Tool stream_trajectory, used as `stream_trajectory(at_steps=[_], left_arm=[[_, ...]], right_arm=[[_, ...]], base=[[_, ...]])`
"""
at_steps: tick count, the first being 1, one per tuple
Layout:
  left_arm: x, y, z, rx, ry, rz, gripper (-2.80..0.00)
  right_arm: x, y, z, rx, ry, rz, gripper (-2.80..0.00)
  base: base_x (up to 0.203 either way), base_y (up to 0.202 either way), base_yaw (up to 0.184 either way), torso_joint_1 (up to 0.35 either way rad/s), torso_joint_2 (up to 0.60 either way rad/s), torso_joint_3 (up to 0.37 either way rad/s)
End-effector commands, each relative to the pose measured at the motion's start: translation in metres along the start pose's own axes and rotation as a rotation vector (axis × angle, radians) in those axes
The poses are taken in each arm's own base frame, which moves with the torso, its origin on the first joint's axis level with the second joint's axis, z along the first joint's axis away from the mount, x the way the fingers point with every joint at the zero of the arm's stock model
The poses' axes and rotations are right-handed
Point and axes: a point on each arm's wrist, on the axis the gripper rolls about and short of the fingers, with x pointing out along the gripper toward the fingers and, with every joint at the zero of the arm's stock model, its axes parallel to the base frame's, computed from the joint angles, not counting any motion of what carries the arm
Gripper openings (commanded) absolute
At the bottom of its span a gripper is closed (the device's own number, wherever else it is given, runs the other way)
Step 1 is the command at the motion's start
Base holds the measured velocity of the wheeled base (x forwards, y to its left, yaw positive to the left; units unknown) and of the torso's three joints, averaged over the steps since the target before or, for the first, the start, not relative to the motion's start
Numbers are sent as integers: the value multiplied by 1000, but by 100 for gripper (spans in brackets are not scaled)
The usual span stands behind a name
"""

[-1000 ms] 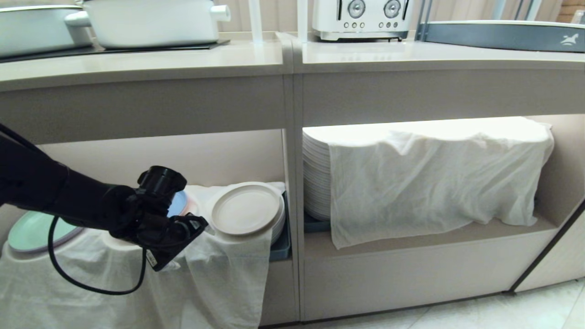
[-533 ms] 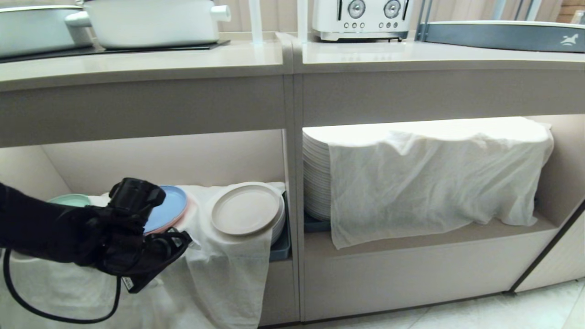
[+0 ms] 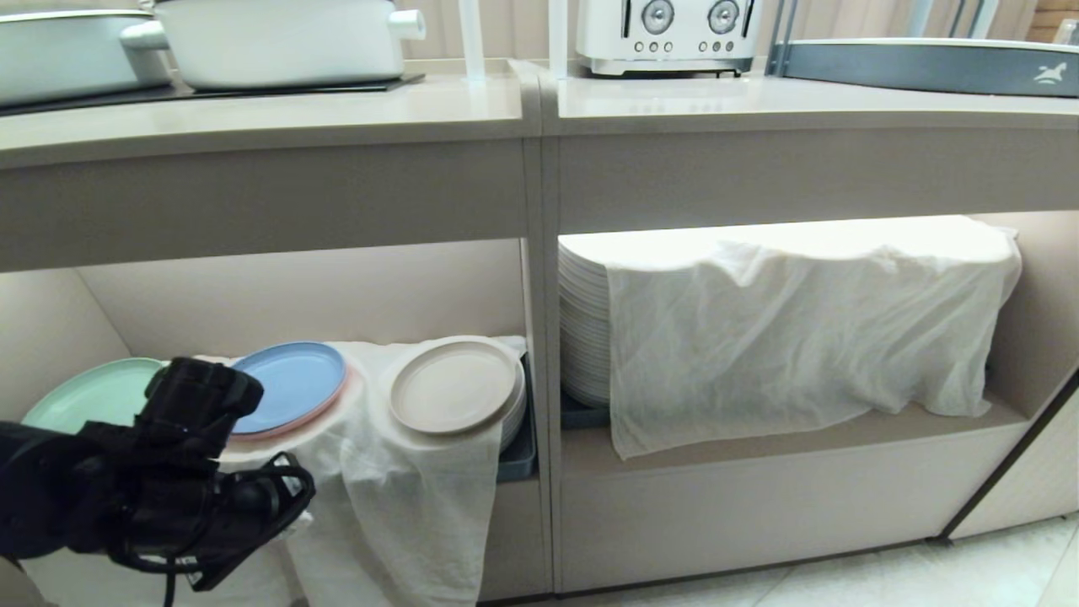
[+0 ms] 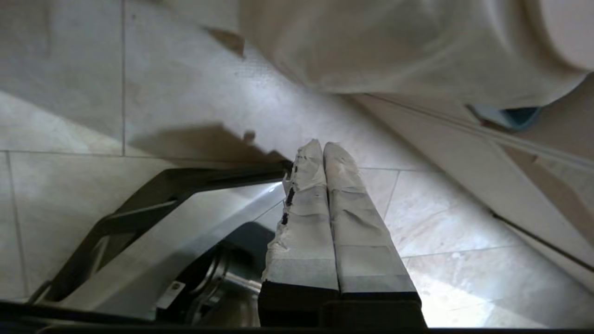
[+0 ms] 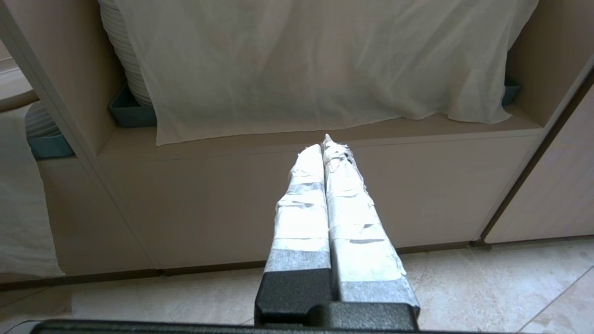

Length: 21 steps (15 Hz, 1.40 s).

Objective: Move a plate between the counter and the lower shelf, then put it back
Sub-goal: Pick up the plate in the cupboard

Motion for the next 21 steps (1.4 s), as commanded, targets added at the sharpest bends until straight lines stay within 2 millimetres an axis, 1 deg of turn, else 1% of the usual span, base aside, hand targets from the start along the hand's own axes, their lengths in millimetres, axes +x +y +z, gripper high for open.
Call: stream_trajectory(at_steps=[1,4,7,10,14,16,18,21], left_arm=[[-12,11,-7,-9,-14,-16,-280],[-22,21,-12,-2,-34,-29,-280],[-33,36,-20,137,-107,4,-280],[-60,48,-21,188,-230,-58,-280],[-87,61,-22,339,-381,-82,-280],[-103,68,-25,345,-468,-109,-280],[-116,76,-35,377,-543,-146,-280],[-125,93,-56,486,-625,-183,-280]], right_arm=[[0,0,0,0,0,0,-280],[0,0,0,0,0,0,-280],[0,0,0,0,0,0,-280],[0,0,0,0,0,0,-280],[0,0,0,0,0,0,-280],[0,0,0,0,0,0,-280],[0,0,0,0,0,0,-280],[0,0,0,0,0,0,-280]], base=[[0,0,0,0,0,0],[0,0,0,0,0,0],[0,0,0,0,0,0],[0,0,0,0,0,0],[0,0,0,0,0,0],[0,0,0,0,0,0],[0,0,0,0,0,0],[0,0,0,0,0,0]])
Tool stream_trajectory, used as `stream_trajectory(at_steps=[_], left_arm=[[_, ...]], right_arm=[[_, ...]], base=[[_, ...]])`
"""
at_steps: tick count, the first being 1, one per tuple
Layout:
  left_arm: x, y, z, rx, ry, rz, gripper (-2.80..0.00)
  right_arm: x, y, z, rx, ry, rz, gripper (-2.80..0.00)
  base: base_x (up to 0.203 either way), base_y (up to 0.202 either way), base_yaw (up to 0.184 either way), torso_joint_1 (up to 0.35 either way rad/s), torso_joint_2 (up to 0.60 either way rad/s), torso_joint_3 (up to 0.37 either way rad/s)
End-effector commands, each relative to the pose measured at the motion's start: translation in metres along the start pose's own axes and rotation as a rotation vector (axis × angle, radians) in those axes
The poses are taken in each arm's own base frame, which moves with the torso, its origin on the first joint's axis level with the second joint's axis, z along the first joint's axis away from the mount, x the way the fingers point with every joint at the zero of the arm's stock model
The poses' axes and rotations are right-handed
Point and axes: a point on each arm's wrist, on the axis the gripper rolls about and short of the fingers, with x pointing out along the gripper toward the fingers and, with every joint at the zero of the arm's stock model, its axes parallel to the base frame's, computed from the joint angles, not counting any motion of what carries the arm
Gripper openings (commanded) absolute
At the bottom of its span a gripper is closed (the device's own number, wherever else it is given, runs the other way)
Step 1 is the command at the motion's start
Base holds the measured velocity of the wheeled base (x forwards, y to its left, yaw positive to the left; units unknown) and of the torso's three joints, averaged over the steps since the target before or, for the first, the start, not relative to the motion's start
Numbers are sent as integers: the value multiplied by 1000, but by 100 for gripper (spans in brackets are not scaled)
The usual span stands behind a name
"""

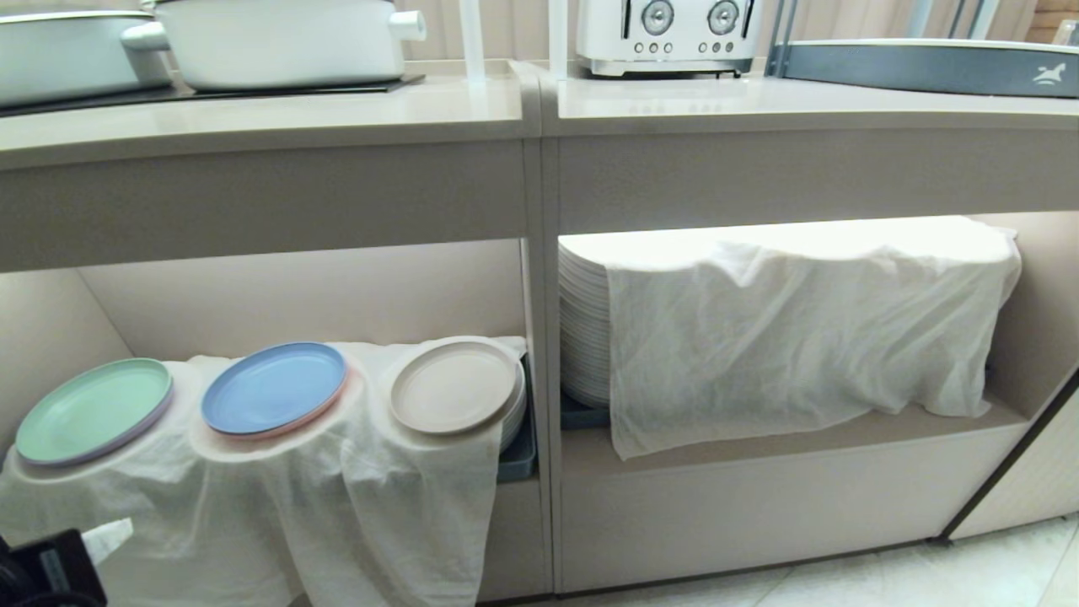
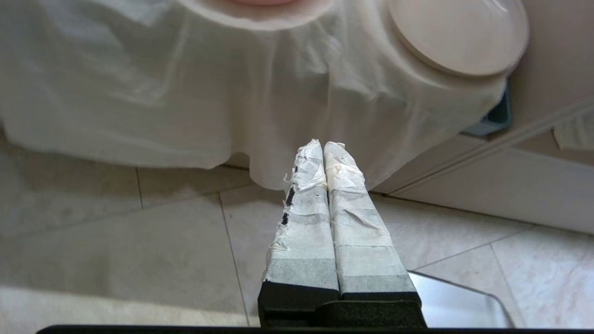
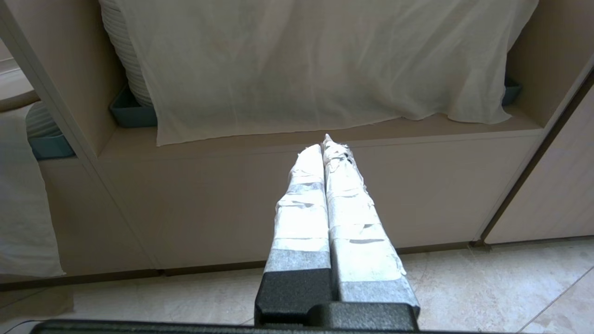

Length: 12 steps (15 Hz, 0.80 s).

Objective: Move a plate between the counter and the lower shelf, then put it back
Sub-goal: Pick up the plate in the cupboard

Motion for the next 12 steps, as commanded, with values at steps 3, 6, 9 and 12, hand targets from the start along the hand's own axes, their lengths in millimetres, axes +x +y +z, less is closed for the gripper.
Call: stream_trajectory(at_steps=[3,6,9,12], left_arm=[[-27,13,-44,104,-121,-77,-280],[-30,23,-74,193,-164,-106,-280],[-31,30,-96,311,-291,-129,-280],[-37,34,-107,380,-380,-162,-280]], right_arm=[[0,0,0,0,0,0,-280],[0,0,0,0,0,0,-280],[0,0,0,0,0,0,-280],[0,0,0,0,-1,0,-280]], base=[[0,0,0,0,0,0],[0,0,0,0,0,0],[0,0,0,0,0,0],[0,0,0,0,0,0]])
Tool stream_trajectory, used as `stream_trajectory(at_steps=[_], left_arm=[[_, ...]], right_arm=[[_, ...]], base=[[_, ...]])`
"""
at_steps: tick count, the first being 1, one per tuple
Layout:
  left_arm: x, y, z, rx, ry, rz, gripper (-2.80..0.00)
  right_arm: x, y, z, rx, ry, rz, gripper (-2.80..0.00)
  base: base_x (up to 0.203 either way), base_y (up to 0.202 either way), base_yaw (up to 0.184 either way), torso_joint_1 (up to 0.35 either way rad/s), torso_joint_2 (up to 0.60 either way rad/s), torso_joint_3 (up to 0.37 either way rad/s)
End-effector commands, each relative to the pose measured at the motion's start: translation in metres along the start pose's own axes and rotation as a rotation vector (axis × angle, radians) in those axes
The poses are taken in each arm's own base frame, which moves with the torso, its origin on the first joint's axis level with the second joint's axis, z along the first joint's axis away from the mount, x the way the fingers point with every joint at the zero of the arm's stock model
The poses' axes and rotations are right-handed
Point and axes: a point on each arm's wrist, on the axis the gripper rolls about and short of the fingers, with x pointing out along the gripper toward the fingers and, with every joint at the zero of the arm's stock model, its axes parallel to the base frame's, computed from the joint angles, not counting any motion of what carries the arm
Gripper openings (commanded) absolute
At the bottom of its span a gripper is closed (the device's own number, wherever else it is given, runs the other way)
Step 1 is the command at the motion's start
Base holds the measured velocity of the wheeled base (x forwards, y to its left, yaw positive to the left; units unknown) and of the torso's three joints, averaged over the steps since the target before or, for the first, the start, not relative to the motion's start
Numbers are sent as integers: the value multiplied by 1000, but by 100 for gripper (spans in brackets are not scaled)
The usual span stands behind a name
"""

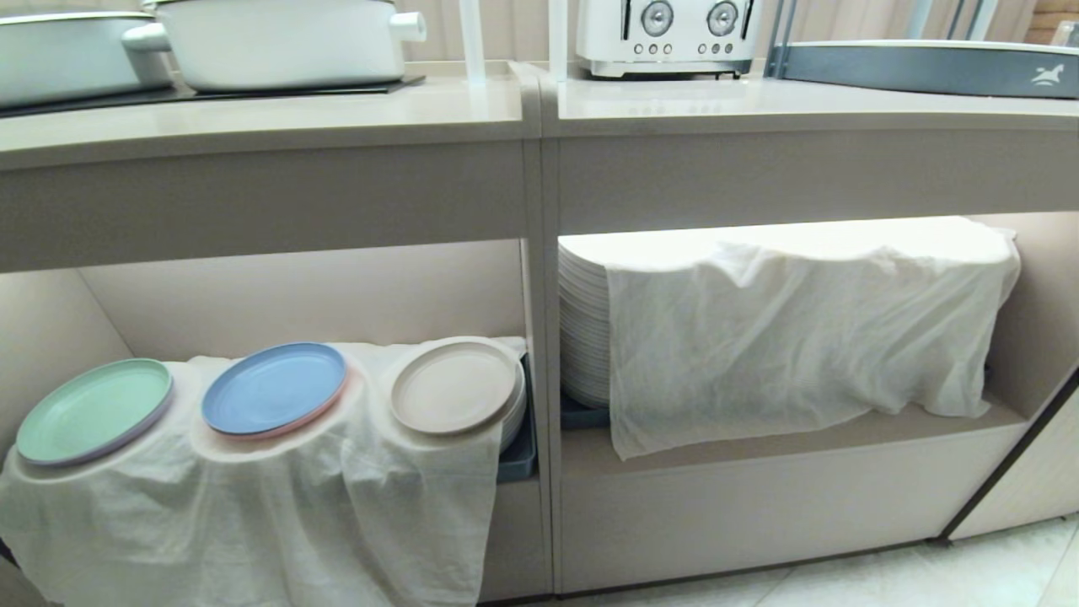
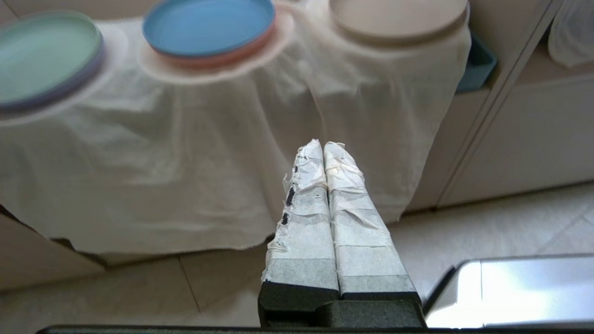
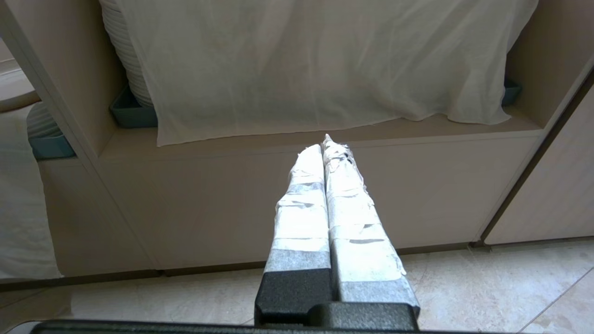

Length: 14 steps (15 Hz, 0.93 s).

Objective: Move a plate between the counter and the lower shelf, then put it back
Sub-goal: Pick up the plate in the cupboard

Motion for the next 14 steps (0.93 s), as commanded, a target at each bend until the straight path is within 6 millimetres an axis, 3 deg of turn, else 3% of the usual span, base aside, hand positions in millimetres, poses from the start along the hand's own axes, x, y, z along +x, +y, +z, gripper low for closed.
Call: stream_trajectory(at_steps=[1,4,14], left_arm=[[-9,-1,-5,9,-114,11,-280],[-17,-1,-10,10,-228,31,-280],[-17,-1,-10,-63,-225,34,-280]], right_arm=[[0,0,0,0,0,0,-280],[0,0,0,0,0,0,-280],[0,0,0,0,0,0,-280]], base=[[0,0,0,0,0,0],[0,0,0,0,0,0],[0,0,0,0,0,0]])
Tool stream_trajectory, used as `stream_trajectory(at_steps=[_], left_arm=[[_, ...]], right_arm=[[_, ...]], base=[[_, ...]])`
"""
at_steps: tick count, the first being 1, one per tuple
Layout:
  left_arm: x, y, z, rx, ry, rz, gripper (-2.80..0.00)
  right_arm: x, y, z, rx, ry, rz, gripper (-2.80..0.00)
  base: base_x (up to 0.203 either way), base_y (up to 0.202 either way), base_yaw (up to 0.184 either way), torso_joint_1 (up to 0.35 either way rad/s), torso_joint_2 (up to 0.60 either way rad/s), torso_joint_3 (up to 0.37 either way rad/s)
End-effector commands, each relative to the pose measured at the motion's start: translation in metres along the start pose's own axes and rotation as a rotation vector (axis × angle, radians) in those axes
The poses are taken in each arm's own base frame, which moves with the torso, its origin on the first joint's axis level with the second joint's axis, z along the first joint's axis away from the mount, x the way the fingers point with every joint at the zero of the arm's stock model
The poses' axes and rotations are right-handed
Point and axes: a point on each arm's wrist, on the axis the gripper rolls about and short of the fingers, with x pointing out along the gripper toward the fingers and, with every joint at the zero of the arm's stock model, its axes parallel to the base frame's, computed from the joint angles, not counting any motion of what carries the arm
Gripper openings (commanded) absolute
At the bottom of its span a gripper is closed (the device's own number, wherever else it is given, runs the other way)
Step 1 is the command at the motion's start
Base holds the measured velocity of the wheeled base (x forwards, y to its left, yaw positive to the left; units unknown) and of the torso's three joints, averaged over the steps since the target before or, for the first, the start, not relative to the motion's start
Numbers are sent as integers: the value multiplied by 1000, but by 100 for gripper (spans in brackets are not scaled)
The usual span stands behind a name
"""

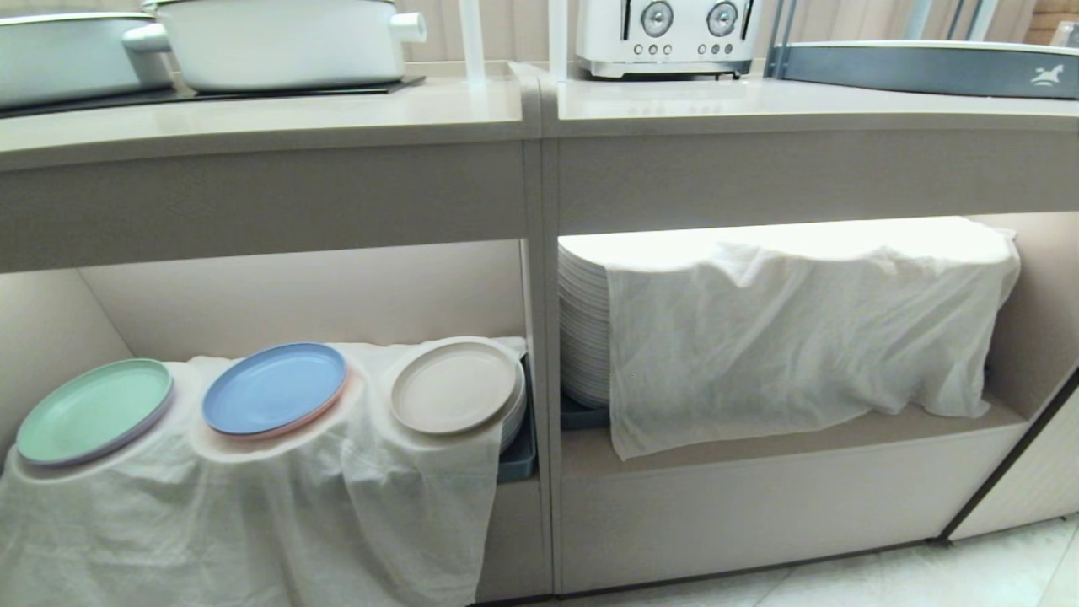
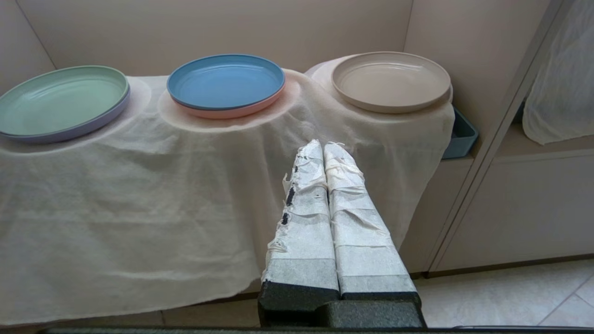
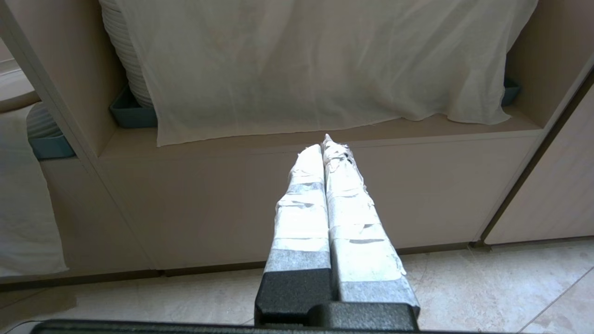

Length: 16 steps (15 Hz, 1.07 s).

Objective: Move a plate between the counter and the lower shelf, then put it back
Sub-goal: Pick up the plate in the cupboard

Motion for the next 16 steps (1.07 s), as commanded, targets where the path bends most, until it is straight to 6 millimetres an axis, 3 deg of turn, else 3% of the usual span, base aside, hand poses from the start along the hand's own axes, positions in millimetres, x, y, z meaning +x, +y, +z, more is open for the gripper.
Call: stream_trajectory(at_steps=[1,16], left_arm=[[0,0,0,0,-1,0,-280],[0,0,0,-1,-1,0,-280]], right_arm=[[0,0,0,0,1,0,-280],[0,0,0,0,1,0,-280]], base=[[0,0,0,0,0,0],[0,0,0,0,0,0]])
